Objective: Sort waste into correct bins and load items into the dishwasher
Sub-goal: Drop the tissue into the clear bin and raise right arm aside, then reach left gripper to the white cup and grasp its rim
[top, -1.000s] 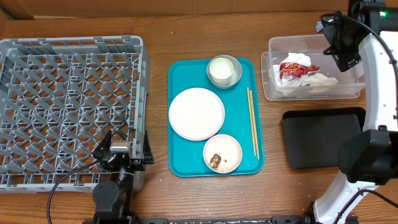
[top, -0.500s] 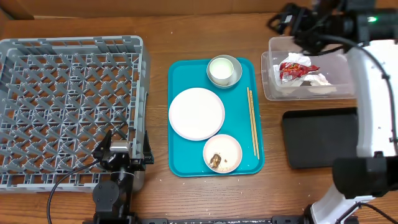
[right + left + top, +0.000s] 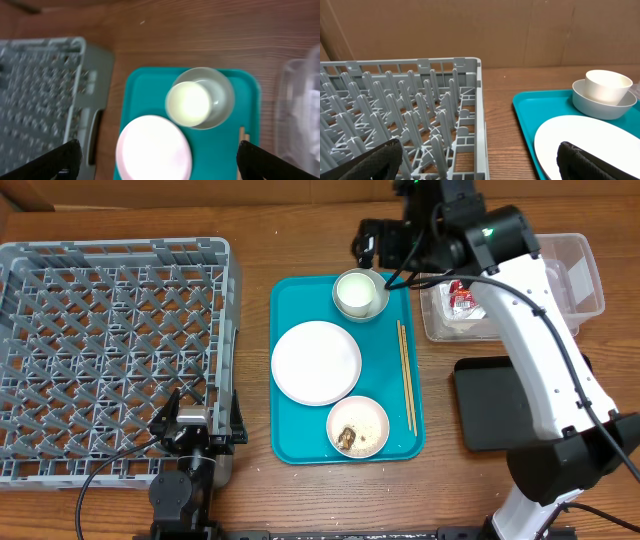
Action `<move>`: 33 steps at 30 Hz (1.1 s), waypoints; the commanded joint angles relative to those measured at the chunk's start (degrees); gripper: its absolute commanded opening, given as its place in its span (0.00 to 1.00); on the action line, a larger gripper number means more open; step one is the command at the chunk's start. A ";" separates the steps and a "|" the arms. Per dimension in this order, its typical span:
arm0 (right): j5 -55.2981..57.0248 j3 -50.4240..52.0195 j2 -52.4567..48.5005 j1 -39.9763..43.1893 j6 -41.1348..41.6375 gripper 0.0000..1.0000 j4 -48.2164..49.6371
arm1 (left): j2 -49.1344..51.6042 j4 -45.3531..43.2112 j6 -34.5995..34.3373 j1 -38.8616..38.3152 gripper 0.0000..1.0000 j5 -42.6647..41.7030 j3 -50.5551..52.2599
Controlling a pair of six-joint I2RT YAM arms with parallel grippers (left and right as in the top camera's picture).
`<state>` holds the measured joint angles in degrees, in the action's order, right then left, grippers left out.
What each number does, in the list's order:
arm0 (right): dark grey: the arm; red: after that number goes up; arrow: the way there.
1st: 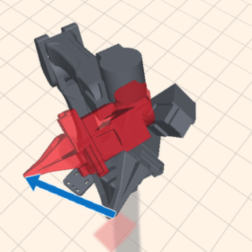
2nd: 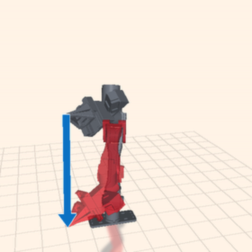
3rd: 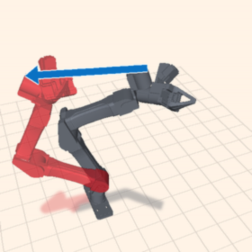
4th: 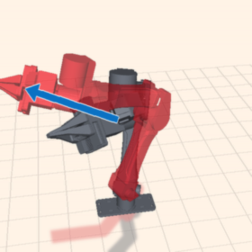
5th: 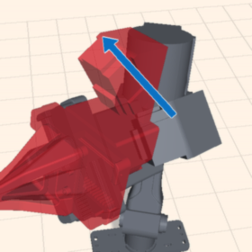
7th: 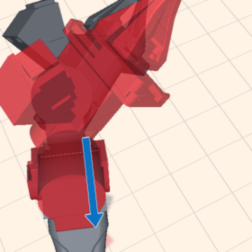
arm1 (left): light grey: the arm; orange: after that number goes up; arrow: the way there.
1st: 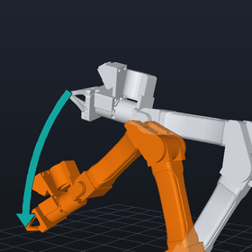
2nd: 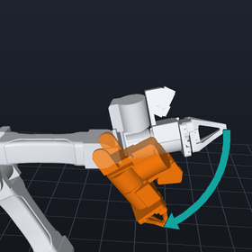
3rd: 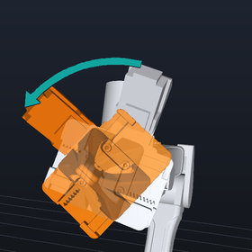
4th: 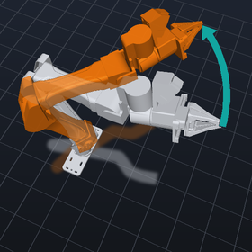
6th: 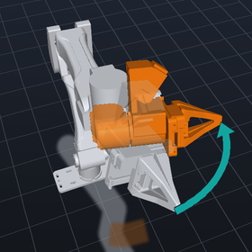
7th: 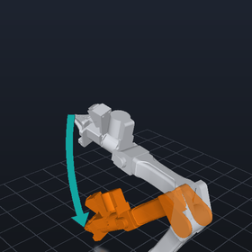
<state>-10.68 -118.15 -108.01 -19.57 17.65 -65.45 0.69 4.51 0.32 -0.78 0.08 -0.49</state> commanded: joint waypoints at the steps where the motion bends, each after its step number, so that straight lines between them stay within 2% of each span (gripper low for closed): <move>1: 4.63 -1.27 0.42 7.26 5.66 1.00 0.68 | -0.37 -0.09 -0.52 -0.33 1.00 0.35 0.22; 7: 2.62 -1.20 0.42 23.10 17.92 1.00 -4.04 | -0.37 -0.07 -0.50 -0.33 1.00 0.35 0.22; 10: -1.40 -1.18 0.42 28.15 19.23 1.00 -6.58 | -0.37 -0.20 2.60 -0.33 1.00 1.03 0.22; 13: -2.95 -1.18 0.42 30.97 19.30 1.00 -7.10 | -0.37 -0.20 6.16 -0.33 1.00 0.98 0.22; 21: -2.91 -1.18 0.42 33.81 19.28 1.00 -7.10 | -0.37 -0.50 5.95 -0.33 1.00 -0.92 0.22; 23: -2.91 -1.18 0.42 33.81 19.28 1.00 -7.10 | -0.37 -3.34 4.31 -0.33 1.00 -3.69 0.22; 27: -2.91 -1.18 0.42 33.81 19.28 1.00 -7.08 | -0.37 -15.10 3.28 -0.33 1.00 -18.71 0.22; 30: -2.91 -1.18 0.42 33.81 19.28 1.00 -7.08 | -0.37 -23.85 0.13 -0.33 1.00 -19.45 -0.46; 33: -2.91 -1.18 0.42 33.81 19.28 1.00 -7.10 | 0.35 -24.55 -0.26 -0.33 1.00 -18.67 -4.24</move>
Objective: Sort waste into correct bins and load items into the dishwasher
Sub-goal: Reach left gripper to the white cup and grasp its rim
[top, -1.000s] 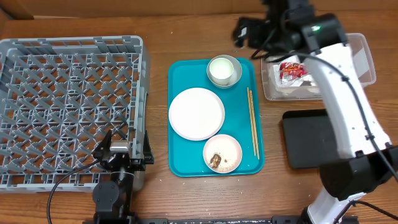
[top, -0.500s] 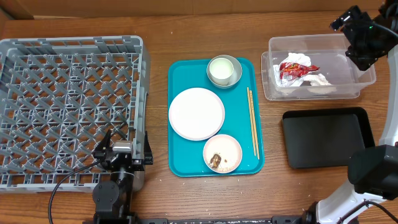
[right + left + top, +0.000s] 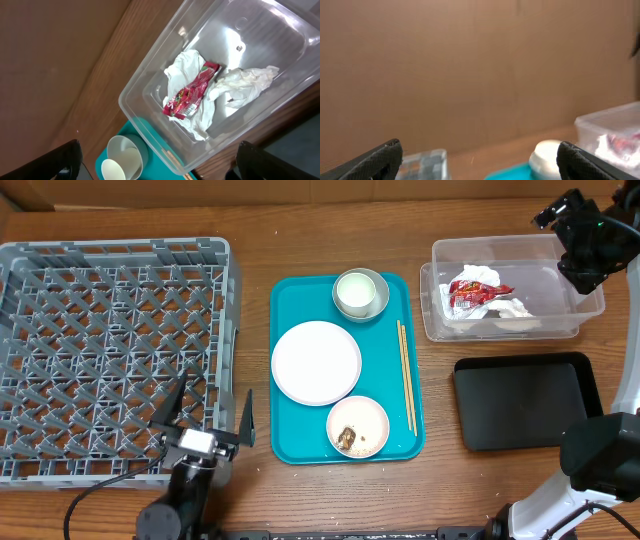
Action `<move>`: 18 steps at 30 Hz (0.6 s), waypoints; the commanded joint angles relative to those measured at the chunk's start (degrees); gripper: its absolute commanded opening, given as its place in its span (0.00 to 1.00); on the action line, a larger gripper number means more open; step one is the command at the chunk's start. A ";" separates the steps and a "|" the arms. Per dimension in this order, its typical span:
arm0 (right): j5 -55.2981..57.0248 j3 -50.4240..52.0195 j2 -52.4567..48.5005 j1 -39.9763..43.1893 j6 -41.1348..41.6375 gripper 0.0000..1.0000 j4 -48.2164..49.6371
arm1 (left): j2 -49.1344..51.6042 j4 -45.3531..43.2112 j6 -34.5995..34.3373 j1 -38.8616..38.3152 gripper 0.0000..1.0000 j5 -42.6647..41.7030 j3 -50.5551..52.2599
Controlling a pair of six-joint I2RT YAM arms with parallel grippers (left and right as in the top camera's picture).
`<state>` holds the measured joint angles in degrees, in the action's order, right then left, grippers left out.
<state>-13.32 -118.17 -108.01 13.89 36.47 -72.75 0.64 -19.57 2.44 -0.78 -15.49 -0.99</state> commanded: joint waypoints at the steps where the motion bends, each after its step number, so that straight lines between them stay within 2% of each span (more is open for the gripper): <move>1: -0.26 -1.16 0.42 0.35 0.46 1.00 0.22 | 1.40 0.17 -2.14 -0.33 1.00 -3.13 -5.84; 4: -0.26 -1.16 0.42 0.35 0.46 1.00 0.20 | 8.17 3.56 -0.04 -0.33 1.00 -3.61 -14.19; 7: -0.26 -1.16 0.42 0.35 0.46 1.00 0.22 | 23.08 12.90 0.46 -0.33 1.00 -5.20 -28.92; 9: -0.26 -1.16 0.42 0.35 0.46 1.00 0.22 | 34.69 21.66 2.19 -0.33 1.00 -9.79 -40.59; 14: -0.26 -1.16 0.42 0.35 0.46 1.00 0.20 | 62.36 50.60 5.51 -0.39 1.00 -20.72 -72.15; 16: -0.26 -1.16 0.42 0.35 0.46 1.00 0.20 | 73.13 60.30 4.26 -0.39 1.00 -24.20 -84.46; 18: -0.26 -1.16 0.42 0.35 0.46 1.00 0.20 | 79.84 63.73 0.39 -0.39 1.00 -30.47 -91.17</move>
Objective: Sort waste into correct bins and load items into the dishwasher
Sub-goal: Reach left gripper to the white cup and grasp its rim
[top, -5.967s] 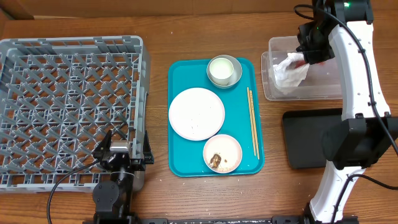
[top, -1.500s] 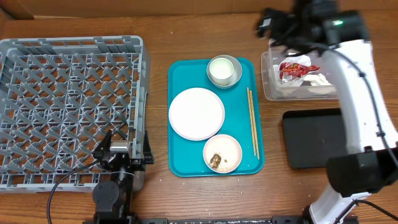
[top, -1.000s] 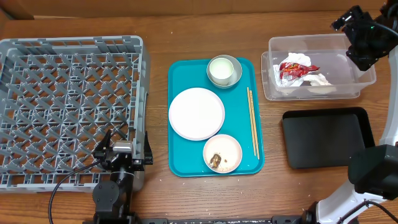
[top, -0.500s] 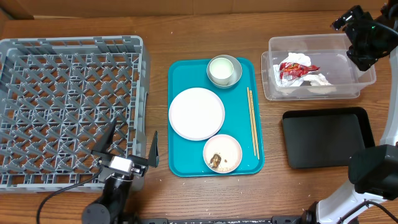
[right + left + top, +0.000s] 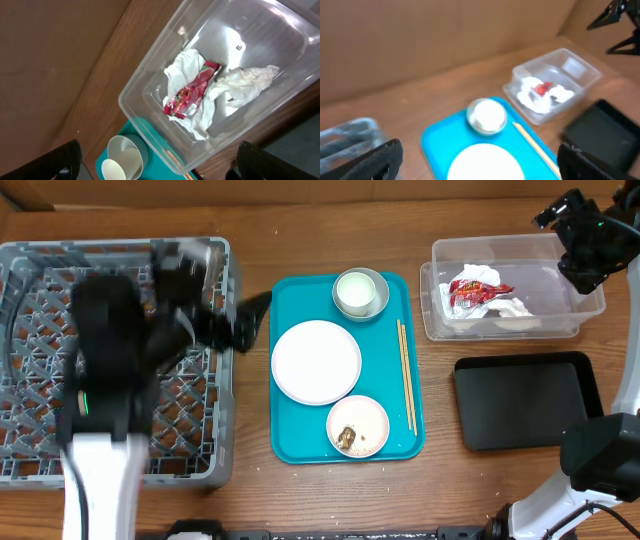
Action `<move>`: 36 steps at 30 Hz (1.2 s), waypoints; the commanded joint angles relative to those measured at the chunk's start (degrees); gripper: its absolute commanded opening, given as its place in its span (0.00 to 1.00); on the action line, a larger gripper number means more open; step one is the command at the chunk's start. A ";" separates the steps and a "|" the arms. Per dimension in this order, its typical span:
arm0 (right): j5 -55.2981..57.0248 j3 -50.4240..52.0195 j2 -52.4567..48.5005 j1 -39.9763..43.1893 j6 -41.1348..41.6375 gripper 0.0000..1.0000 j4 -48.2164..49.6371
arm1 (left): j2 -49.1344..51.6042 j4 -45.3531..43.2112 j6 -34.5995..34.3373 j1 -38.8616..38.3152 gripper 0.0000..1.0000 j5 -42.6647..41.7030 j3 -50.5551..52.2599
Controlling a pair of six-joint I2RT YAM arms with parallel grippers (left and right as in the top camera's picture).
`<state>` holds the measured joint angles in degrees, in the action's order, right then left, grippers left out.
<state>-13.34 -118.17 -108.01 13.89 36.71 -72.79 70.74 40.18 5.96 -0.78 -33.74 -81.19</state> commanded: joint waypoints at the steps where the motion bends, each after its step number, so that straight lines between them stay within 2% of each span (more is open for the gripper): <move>1: -0.24 -1.16 0.42 0.35 0.22 1.00 0.24 | 12.74 4.04 -2.75 -0.48 1.00 -16.68 -13.29; 3: -0.24 -1.16 0.42 0.35 0.22 1.00 0.26 | 17.03 4.11 -1.90 -1.18 1.00 -19.89 -16.50; 6: -0.24 -1.16 0.42 0.35 0.22 1.00 0.24 | 23.02 7.54 -2.97 -4.02 1.00 -16.61 -22.49; 8: -0.24 -1.16 0.42 0.35 0.22 1.00 0.26 | 26.75 12.33 -2.69 -6.67 1.00 -9.27 -27.67; 10: -0.24 -1.16 0.42 0.35 0.22 1.00 0.24 | 31.45 20.68 -0.52 -10.49 1.00 1.22 -35.28; 14: -0.24 -1.16 0.42 0.35 0.22 1.00 0.24 | 38.91 31.95 3.23 -16.37 1.00 13.05 -46.71; 17: -0.24 -1.16 0.42 0.35 0.22 1.00 0.24 | 42.16 30.86 3.50 -20.11 1.00 16.41 -48.70; 25: -0.24 -1.16 0.42 0.35 0.22 1.00 0.24 | 49.22 25.75 1.64 -26.23 1.00 14.60 -48.68; 26: -0.24 -1.16 0.42 0.35 0.22 1.00 0.24 | 50.29 25.53 1.64 -26.77 0.96 13.99 -48.68; 29: -0.24 -1.16 0.42 0.35 0.22 1.00 0.26 | 53.48 25.59 1.68 -28.17 0.73 13.66 -48.68; 32: -0.24 -1.16 0.42 0.35 0.22 1.00 0.26 | 57.68 25.73 1.66 -29.38 0.59 14.29 -48.68; 35: -0.24 -1.16 0.42 0.35 0.22 1.00 0.26 | 60.57 25.57 0.81 -29.81 0.36 16.87 -48.68; 36: -0.24 -1.16 0.42 0.35 0.22 1.00 0.24 | 61.31 25.55 -0.48 -29.83 0.35 18.08 -48.68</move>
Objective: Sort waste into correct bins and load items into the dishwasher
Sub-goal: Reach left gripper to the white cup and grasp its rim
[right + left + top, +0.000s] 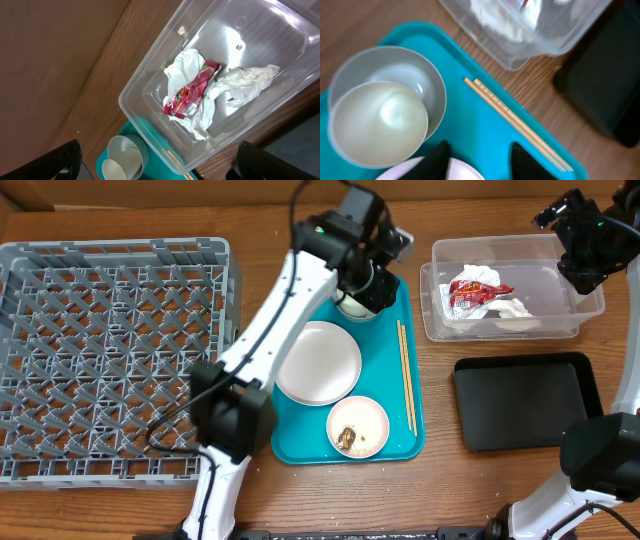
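A teal tray point(298, 442) holds a grey bowl point(415, 70) with a pale cup point(377, 125) in it, a white plate point(318, 362), a small plate with food scraps point(357, 426) and chopsticks point(520, 125). My left gripper point(480, 160) hangs open just above the tray, right of the bowl, with nothing between its fingers point(437, 160). In the overhead view the left gripper point(372, 262) covers most of the bowl. My right gripper point(160, 167) is open, high above the clear bin point(260, 45), which holds a red wrapper point(192, 92) and crumpled tissue point(245, 82).
A grey dishwasher rack point(110, 350) fills the left of the table. A black tray point(525, 402) lies at the right, in front of the clear bin point(590, 300). Cardboard walls stand behind the table.
My left arm was over the rack's right side; now it reaches across the tray's far end, its open gripper beside the bowl and cup. The right arm has not moved.
First my right gripper was above the bowl and cup, and the left sat low by the rack's front. Then the right stood beyond the clear bin and the left pointed up. The left was then over the rack, and now it is at the bowl.
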Action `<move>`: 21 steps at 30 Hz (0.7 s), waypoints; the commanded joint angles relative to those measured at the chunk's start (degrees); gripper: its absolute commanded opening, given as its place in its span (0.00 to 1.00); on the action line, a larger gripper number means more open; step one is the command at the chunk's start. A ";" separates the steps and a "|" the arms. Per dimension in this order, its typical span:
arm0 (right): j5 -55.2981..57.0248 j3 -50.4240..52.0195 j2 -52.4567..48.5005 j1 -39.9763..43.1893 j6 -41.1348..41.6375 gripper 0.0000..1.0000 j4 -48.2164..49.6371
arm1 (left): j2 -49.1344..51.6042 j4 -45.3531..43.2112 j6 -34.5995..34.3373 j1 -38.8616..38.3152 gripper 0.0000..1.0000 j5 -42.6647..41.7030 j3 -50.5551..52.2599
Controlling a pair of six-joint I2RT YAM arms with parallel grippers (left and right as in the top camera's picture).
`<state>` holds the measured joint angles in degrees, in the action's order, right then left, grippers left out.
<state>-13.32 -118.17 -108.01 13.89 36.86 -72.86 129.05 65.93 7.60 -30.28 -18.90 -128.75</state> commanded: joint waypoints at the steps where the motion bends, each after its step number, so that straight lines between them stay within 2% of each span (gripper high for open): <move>1: -0.26 -1.16 0.42 0.35 0.07 1.00 0.31 | 3.50 -0.26 -3.43 -0.33 0.34 4.37 -1.11; 3: -0.26 -1.16 0.42 0.35 0.07 1.00 0.31 | 4.02 -0.90 -6.01 -0.31 0.34 8.02 -1.11; 7: -0.26 -1.16 0.42 0.35 0.07 1.00 0.31 | 4.04 -2.49 -6.05 -0.28 0.36 13.09 -1.11; 11: -0.26 -1.16 0.42 0.35 0.07 1.00 0.31 | 4.48 -2.38 -3.85 -0.63 0.37 13.05 -1.03; 21: -0.26 -1.16 0.42 0.35 0.07 1.00 0.33 | 5.75 -5.27 -3.74 -0.90 0.37 12.81 2.16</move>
<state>-13.34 -118.17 -108.01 13.89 36.88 -72.84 133.32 61.39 3.16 -30.79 -6.59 -128.11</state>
